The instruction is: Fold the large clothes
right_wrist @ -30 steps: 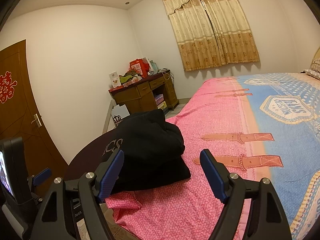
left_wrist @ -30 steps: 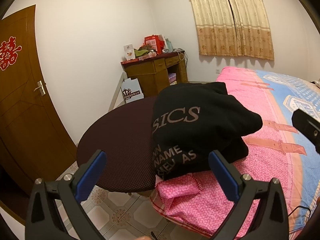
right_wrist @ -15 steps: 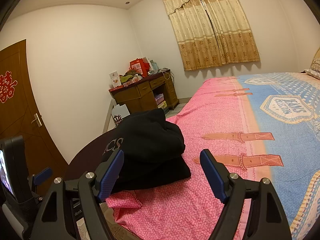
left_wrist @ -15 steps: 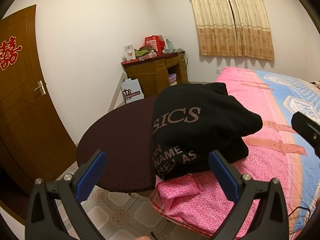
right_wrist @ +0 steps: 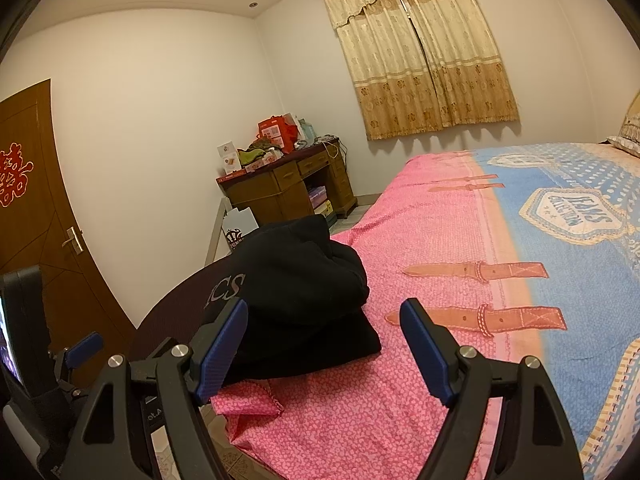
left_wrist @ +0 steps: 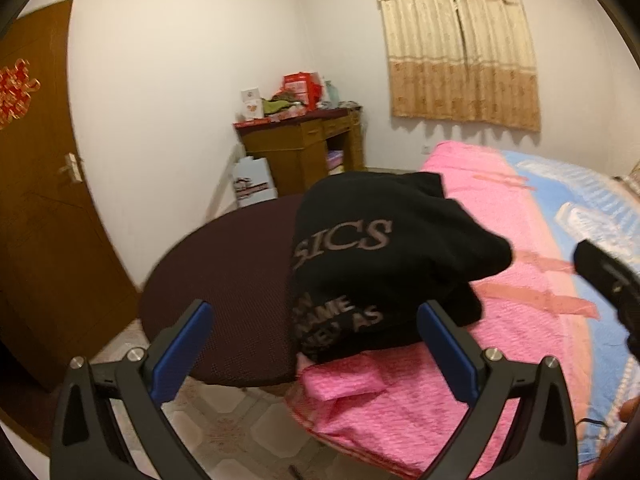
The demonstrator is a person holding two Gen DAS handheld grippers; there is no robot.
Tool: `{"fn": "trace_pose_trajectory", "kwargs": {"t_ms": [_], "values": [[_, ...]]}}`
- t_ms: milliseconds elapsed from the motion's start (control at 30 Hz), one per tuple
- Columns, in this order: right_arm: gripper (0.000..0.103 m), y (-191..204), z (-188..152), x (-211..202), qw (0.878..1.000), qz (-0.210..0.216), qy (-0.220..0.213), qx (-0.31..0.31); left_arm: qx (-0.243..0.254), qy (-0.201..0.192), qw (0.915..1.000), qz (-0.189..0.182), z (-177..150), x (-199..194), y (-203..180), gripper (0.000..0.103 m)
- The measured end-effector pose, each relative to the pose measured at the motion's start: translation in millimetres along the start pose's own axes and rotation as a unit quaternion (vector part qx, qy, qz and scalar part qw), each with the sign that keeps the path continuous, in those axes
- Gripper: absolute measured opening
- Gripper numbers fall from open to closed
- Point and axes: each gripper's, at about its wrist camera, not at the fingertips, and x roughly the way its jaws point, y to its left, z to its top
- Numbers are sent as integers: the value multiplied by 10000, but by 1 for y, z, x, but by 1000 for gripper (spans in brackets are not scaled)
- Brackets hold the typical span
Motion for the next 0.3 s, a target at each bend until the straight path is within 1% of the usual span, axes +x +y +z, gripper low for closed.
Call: {"fn": "trace_pose_trajectory", "kwargs": {"t_ms": [67, 100, 200, 300], "values": [[79, 0, 0, 0, 10000, -3, -1, -4, -123, -2, 9996, -268, -1, 0, 2, 103], [79, 0, 0, -1, 10000, 0, 0, -6, -110, -29, 9996, -276, -1, -1, 1, 103], [79, 0, 0, 0, 10000, 0, 9, 0, 101, -122, 9999, 7, -1, -2, -5, 103], [79, -3, 0, -1, 10000, -21, 7, 1, 100, -85, 9998, 143, -1, 2, -4, 103]]}}
